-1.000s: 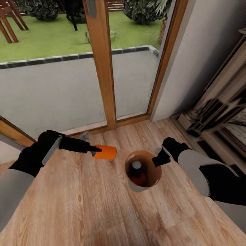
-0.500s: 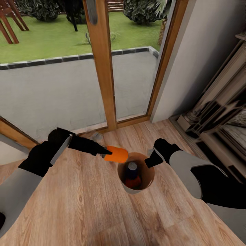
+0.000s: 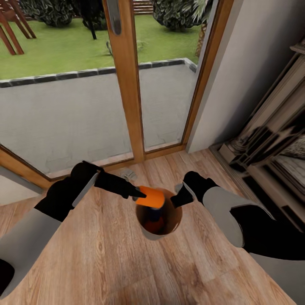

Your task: Put the three can of soda from the living room inside the tash can in the kitchen.

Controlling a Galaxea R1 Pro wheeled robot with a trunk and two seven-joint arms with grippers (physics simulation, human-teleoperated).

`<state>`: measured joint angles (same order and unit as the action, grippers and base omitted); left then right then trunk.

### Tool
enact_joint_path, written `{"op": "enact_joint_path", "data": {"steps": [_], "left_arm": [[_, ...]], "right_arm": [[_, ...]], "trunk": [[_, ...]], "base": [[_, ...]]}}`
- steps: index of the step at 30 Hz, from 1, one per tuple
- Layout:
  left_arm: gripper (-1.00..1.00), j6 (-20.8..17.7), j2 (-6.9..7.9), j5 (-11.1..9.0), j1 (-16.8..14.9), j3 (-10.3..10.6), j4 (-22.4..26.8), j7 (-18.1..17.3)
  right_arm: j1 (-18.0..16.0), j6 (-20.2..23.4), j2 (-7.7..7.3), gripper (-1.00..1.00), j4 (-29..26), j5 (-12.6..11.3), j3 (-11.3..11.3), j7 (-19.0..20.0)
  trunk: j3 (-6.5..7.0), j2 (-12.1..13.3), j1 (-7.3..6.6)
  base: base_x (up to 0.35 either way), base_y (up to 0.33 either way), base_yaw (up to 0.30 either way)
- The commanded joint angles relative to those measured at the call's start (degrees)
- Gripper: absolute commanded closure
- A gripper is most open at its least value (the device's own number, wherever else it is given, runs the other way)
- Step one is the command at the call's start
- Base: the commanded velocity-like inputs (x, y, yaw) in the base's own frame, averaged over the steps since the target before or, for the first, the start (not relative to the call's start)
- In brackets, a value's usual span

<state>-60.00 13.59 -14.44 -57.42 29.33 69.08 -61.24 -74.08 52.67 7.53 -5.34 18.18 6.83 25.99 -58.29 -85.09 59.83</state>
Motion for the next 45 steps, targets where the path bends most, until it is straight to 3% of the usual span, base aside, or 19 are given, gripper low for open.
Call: {"op": "enact_joint_path", "data": {"steps": [1, 5, 10, 14, 19, 22, 28, 35, 38, 45], "left_arm": [[1.0, 0.0, -0.13, 0.1, 0.0, 0.0, 0.0, 0.1], [1.0, 0.0, -1.12, 0.2, 0.0, 0.8, 0.0, 0.4], [1.0, 0.0, -2.68, 0.3, 0.1, 4.9, 0.0, 4.7], [1.0, 0.0, -2.88, 0.3, 0.2, 8.6, -0.3, 6.1], [1.0, 0.0, -2.87, 0.4, 0.3, 9.8, -0.6, 7.3], [1.0, 0.0, -2.94, 0.4, 0.3, 11.4, -0.7, 11.5], [1.0, 0.0, -3.24, 0.4, 0.3, 12.3, -0.8, 14.2], [1.0, 0.0, -6.68, 0.4, 0.3, 14.1, -3.9, 17.9], [1.0, 0.0, -8.93, 0.4, 0.3, 15.0, -5.3, 18.4], [1.0, 0.0, -9.78, 0.4, 0.3, 17.2, -6.7, 21.2]], "right_arm": [[0.0, 0.2, 0.2, 1.0, 0.0, -0.6, -0.2, 0.1], [0.0, 0.2, 0.97, 1.0, -0.1, -0.7, -0.2, 0.1], [-0.1, 2.2, 1.6, 1.0, -1.6, -0.7, -0.3, 0.1], [0.0, 4.3, 1.65, 1.0, -3.3, -0.7, -0.3, 0.1], [-0.1, 4.7, 1.71, 1.0, -3.9, -0.7, -0.2, 0.2], [-0.1, 4.9, 1.73, 1.0, -4.7, -0.8, -0.2, 0.3], [0.0, 5.4, 2.14, 1.0, -5.7, -0.9, -0.2, 0.4], [0.0, 6.8, 2.47, 1.0, -6.3, -0.9, -0.2, 0.4], [0.0, 6.9, 2.47, 1.0, -6.3, -1.0, -0.2, 0.4], [0.0, 6.9, 2.47, 1.0, -6.4, -1.0, -0.2, 0.4]], "trunk": [[0.0, 0.0, 0.0], [0.0, 0.0, 0.0], [0.0, 0.0, 0.0], [0.0, 0.0, 0.0], [0.0, 0.0, 0.0], [0.0, 0.0, 0.0], [0.0, 0.0, 0.0], [0.0, 0.0, 0.0], [0.0, 0.0, 0.0], [0.0, 0.0, 0.0]], "base": [[0.0, 0.0, 0.0], [0.0, 0.0, 0.0], [0.0, 0.0, 0.0], [0.0, 0.0, 0.0], [0.0, 0.0, 0.0], [0.0, 0.0, 0.0], [0.0, 0.0, 0.0], [0.0, 0.0, 0.0], [0.0, 0.0, 0.0], [0.0, 0.0, 0.0]]}}
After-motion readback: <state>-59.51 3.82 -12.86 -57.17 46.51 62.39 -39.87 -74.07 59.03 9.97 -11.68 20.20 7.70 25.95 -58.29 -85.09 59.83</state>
